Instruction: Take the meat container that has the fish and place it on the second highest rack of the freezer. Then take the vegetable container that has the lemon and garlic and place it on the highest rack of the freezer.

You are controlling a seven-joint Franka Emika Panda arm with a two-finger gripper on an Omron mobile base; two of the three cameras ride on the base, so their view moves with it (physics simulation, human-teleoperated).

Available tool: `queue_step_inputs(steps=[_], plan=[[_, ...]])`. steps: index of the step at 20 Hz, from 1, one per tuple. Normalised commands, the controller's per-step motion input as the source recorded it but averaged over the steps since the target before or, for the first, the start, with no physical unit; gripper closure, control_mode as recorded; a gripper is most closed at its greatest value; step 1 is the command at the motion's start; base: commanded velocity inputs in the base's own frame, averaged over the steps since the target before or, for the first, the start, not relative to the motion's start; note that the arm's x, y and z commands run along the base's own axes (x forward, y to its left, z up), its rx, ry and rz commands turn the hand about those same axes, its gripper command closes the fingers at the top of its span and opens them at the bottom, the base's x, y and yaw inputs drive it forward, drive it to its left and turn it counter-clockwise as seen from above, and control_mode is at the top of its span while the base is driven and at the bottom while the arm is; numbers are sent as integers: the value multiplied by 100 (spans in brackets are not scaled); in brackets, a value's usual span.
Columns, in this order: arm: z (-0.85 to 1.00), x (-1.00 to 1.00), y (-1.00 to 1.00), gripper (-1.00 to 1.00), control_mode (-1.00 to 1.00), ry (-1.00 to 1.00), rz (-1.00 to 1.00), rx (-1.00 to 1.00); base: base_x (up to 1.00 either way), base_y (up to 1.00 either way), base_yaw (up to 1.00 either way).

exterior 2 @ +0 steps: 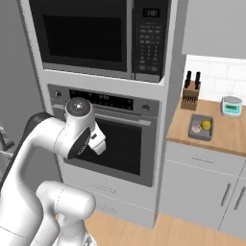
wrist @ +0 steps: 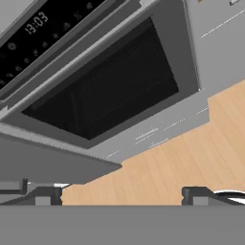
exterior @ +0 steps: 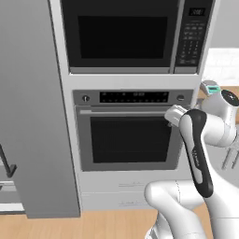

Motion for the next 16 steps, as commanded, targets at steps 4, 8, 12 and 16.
queue_step_inputs(steps=[4, 8, 12, 16], plan=[[0, 0, 0, -100, 100, 0, 0, 0, 3, -100, 0], [0, 0, 0, -100, 100, 0, 0, 0, 9, -100, 0], [0, 0, 0, -100, 100, 0, 0, 0, 19, -100, 0], [0, 0, 0, -100, 100, 0, 0, 0, 29, -100, 0]])
